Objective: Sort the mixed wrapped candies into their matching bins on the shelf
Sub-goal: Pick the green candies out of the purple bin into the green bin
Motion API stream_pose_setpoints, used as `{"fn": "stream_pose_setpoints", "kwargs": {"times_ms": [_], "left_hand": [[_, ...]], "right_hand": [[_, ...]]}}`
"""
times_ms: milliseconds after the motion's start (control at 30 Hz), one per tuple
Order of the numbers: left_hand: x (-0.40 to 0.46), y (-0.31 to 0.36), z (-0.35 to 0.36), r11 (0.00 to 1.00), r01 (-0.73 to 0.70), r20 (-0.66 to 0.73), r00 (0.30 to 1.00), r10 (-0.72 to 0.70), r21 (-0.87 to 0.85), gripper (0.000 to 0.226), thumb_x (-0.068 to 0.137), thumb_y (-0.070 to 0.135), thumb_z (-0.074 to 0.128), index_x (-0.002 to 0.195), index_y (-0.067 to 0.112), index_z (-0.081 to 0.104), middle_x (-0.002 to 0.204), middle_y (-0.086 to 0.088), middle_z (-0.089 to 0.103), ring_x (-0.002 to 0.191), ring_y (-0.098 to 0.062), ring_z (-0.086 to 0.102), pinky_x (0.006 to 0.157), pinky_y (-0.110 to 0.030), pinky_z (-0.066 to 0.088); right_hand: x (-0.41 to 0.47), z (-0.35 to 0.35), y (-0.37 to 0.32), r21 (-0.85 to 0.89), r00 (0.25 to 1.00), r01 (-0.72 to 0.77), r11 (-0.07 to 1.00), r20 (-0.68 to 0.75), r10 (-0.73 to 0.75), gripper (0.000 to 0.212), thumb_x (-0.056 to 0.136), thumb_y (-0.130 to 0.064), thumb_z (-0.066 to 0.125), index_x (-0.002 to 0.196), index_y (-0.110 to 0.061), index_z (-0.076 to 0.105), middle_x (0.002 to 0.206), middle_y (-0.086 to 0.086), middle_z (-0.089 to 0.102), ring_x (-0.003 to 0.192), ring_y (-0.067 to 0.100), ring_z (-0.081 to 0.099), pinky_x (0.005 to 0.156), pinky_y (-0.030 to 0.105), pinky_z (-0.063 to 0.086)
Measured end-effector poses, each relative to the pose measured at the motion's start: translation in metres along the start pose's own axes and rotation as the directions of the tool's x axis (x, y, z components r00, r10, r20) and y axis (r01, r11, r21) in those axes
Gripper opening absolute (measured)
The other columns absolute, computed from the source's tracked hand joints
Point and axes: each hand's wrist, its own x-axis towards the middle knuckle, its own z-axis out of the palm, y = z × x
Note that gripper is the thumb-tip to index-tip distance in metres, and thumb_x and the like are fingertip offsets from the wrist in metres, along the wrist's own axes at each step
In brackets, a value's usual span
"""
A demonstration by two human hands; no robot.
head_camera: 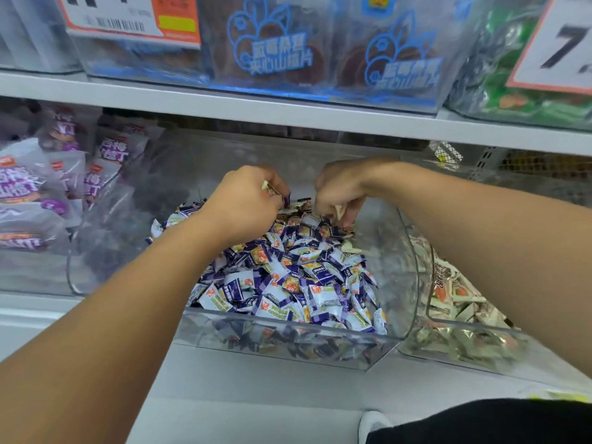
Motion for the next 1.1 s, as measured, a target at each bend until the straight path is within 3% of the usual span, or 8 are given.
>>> {"fn": "stream_pose_setpoints", "kwargs": {"times_ms": [100,167,300,600,733,867,967,1100], "left_hand": [[0.001,0.000,0.002,1.000,-0.028,0.042,0.999,0.028,0.010,0.023,0.099,0.012,0.050,0.091,0.029,0.064,0.095,-0.007,0.069,0.073,-0.038,0.069,0.061,-0.047,0.059],[0.002,0.000,0.002,0.996,-0.048,0.059,0.997,0.044,0.074,0.018,0.100,0.016,0.049,0.096,0.027,0.063,0.084,-0.007,0.067,0.059,-0.030,0.063,0.051,-0.033,0.055],[0.000,0.002,0.003,0.985,-0.081,0.070,0.995,0.072,0.153,0.009,0.097,0.028,0.057,0.097,0.025,0.066,0.083,0.001,0.061,0.058,-0.014,0.056,0.049,-0.023,0.040],[-0.005,-0.005,-0.003,0.982,-0.098,0.121,0.989,0.079,0.160,0.007,0.094,0.031,0.063,0.095,0.027,0.068,0.093,0.003,0.064,0.062,0.000,0.050,0.053,-0.018,0.036],[-0.006,-0.002,-0.004,0.989,-0.081,0.157,0.986,0.061,0.123,0.013,0.088,0.040,0.070,0.095,0.028,0.068,0.090,0.003,0.065,0.065,-0.006,0.054,0.055,-0.022,0.039],[-0.007,-0.001,-0.002,0.984,-0.068,0.220,0.975,0.031,0.163,0.018,0.084,0.042,0.074,0.094,0.031,0.065,0.090,0.003,0.065,0.070,-0.006,0.056,0.062,-0.024,0.041],[-0.009,-0.001,-0.001,0.982,-0.061,0.255,0.967,0.014,0.177,0.015,0.083,0.040,0.075,0.091,0.034,0.063,0.091,0.003,0.065,0.072,-0.008,0.058,0.061,-0.025,0.041],[-0.012,-0.002,-0.002,0.984,-0.061,0.273,0.962,0.013,0.166,0.021,0.081,0.041,0.077,0.095,0.032,0.063,0.091,0.003,0.067,0.070,-0.011,0.059,0.058,-0.025,0.041]], "right_hand": [[-0.001,0.000,0.004,-0.326,0.992,-0.030,0.945,0.109,0.069,0.012,0.079,-0.001,0.055,0.086,0.003,0.064,0.071,0.012,0.064,0.045,0.018,0.051,0.045,0.024,0.041],[0.001,0.007,0.002,-0.544,0.965,-0.032,0.839,0.202,0.168,0.019,0.092,-0.017,0.059,0.080,-0.004,0.064,0.071,0.009,0.059,0.049,0.020,0.046,0.048,0.024,0.038],[0.013,0.029,0.002,-0.741,0.956,-0.048,0.670,0.161,0.246,0.040,0.089,-0.044,0.070,0.072,-0.011,0.055,0.074,0.003,0.058,0.080,0.028,0.057,0.079,0.036,0.052],[0.005,0.015,0.003,-0.650,0.972,-0.016,0.760,0.169,0.166,0.017,0.088,-0.023,0.069,0.085,-0.006,0.067,0.062,0.004,0.058,0.049,0.021,0.043,0.045,0.023,0.037],[-0.011,-0.001,0.009,-0.466,0.987,0.039,0.884,0.155,0.038,0.014,0.084,-0.015,0.072,0.080,-0.002,0.074,0.064,0.006,0.061,0.056,0.022,0.046,0.046,0.021,0.035],[-0.018,0.013,0.005,-0.577,0.955,0.043,0.816,0.264,0.137,0.035,0.087,-0.041,0.073,0.097,-0.008,0.072,0.077,0.001,0.069,0.062,0.017,0.058,0.055,0.023,0.045],[-0.014,0.028,-0.001,-0.639,0.933,0.027,0.769,0.293,0.211,0.048,0.086,-0.040,0.074,0.118,-0.005,0.067,0.091,0.002,0.070,0.063,0.015,0.058,0.047,0.021,0.047],[-0.017,0.019,0.008,-0.522,0.971,0.066,0.850,0.229,0.065,0.025,0.086,-0.023,0.070,0.102,-0.003,0.074,0.072,0.003,0.069,0.058,0.019,0.054,0.053,0.025,0.045]]}}
